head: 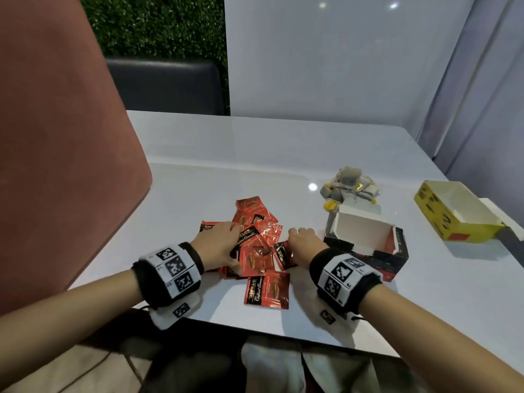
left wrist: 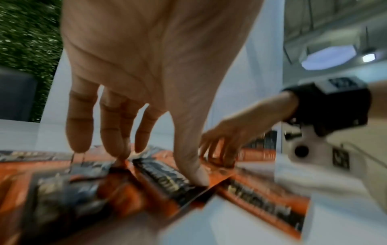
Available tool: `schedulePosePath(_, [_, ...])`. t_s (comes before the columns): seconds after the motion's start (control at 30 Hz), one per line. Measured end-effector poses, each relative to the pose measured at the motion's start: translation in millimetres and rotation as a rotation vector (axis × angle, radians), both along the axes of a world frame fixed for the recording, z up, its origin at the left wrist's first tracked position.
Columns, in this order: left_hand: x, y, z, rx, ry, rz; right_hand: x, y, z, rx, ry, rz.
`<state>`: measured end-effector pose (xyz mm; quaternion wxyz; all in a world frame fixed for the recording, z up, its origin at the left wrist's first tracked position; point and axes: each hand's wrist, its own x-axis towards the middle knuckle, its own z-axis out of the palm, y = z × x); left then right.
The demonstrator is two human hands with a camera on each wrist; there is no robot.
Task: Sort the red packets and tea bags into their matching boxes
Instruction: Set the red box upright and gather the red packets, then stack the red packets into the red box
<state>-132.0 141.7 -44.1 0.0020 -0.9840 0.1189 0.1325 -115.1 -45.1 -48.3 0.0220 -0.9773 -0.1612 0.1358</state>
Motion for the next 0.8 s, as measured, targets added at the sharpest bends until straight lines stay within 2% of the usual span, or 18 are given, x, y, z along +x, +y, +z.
schedulePosePath(0.13, [7.0, -1.9, -5.5, -0.017, 0.016, 0.014, -2.1, 3.6, -1.8, -0.066, -0.04, -0.066])
schedulePosePath(0.2, [10.8, 0.0, 1.3, -0.088, 0.017, 0.024, -0.6, 3.2, 3.0, -0.092, -0.031, -0.075])
schedulePosePath(0.27, [12.6, 3.1, 12.3, -0.236, 0.019, 0.052, -1.5, 1.3, 12.4, -0.072, -0.042, -0.061])
schedulePosePath(0.37, [13.3, 10.1, 31.0, -0.474, 0.052, 0.114, -9.2, 0.3, 34.6, 0.026, -0.141, -0.017])
schedulePosePath(0.47, [14.1, 22.1, 41.9, -0.586, 0.127, 0.137, -16.5, -2.2, 54.3, 0.133, -0.369, -0.009])
schedulePosePath(0.53, [13.0, 27.6, 41.7, -0.628, 0.187, 0.143, -20.2, -4.8, 60.8, 0.37, -0.436, -0.016])
schedulePosePath(0.57, [11.3, 27.6, 41.2, -0.661, 0.21, 0.143, -21.2, -5.1, 60.3, 0.524, -0.346, -0.016])
schedulePosePath(0.67, [3.8, 18.5, 39.4, -0.756, 0.229, 0.127, -27.8, 2.9, 48.7, 0.946, 0.12, -0.03])
schedulePosePath(0.73, [-2.6, 12.4, 41.7, -0.792, 0.183, 0.11, -30.7, 7.1, 36.4, 1.076, 0.213, -0.073])
schedulePosePath(0.8, [-11.0, 11.6, 41.1, -1.006, 0.125, 0.215, -32.1, 9.8, 30.2, 1.253, 0.222, -0.127])
